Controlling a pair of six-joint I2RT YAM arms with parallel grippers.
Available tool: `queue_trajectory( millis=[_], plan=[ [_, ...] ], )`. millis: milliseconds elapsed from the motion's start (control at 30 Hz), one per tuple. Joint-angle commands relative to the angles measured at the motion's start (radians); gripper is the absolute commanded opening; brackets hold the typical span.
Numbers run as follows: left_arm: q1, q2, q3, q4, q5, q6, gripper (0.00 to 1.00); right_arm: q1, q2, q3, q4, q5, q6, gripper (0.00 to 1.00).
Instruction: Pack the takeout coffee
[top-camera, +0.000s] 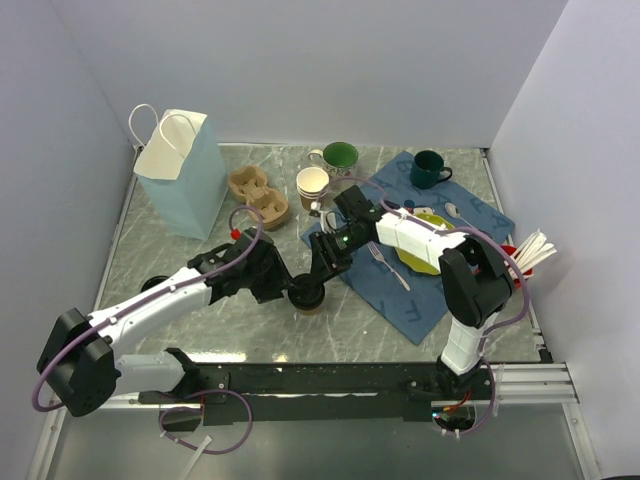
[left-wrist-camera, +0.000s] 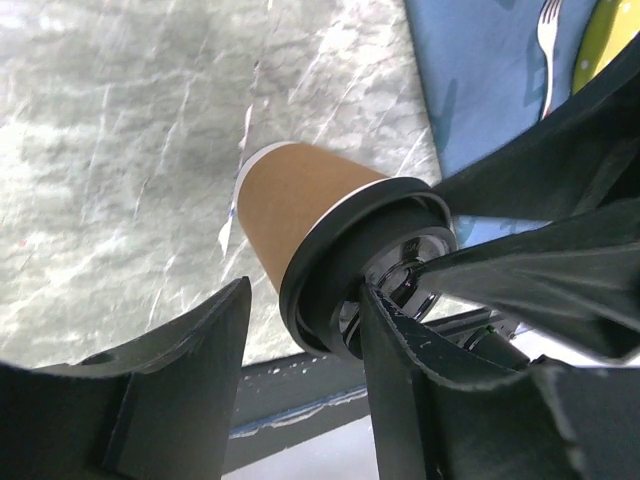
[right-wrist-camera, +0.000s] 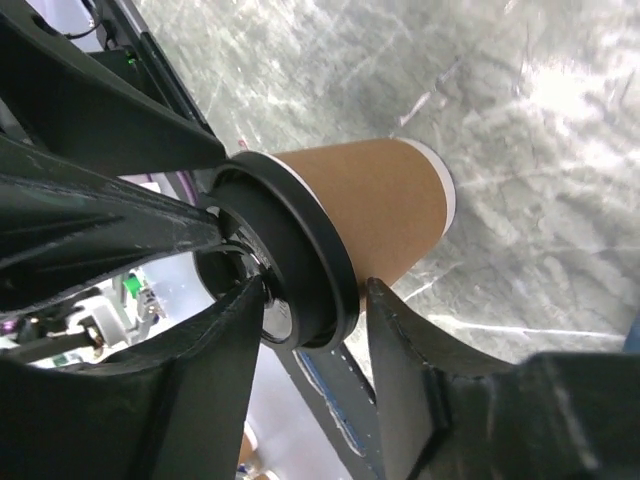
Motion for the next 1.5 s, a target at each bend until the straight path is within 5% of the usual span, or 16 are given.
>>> queue_trajectory(
  millis=[0, 367, 667, 1467],
  plan=[
    [-0.008, -0.031, -0.010, -0.160, -0.015, -0.011, 0.53, -0.001, 0.027, 0.118, -0.067, 0.033, -0.078, 0.59],
    [-0.006, -0.053, 0.136, -0.141, -0.018, 0.020, 0.68, -0.001, -0.003, 0.268, -0.173, 0.099, -0.003, 0.74],
    [0.014, 0.005, 0.231, -0.239, -0.107, 0.112, 0.67, 0.002, -0.131, 0.140, -0.199, 0.317, 0.246, 0.69],
    [0.043, -0.007, -0.011, -0.032, 0.019, 0.124, 0.57, 0.078, -0.069, 0.021, -0.081, 0.291, 0.308, 0.66]
  ],
)
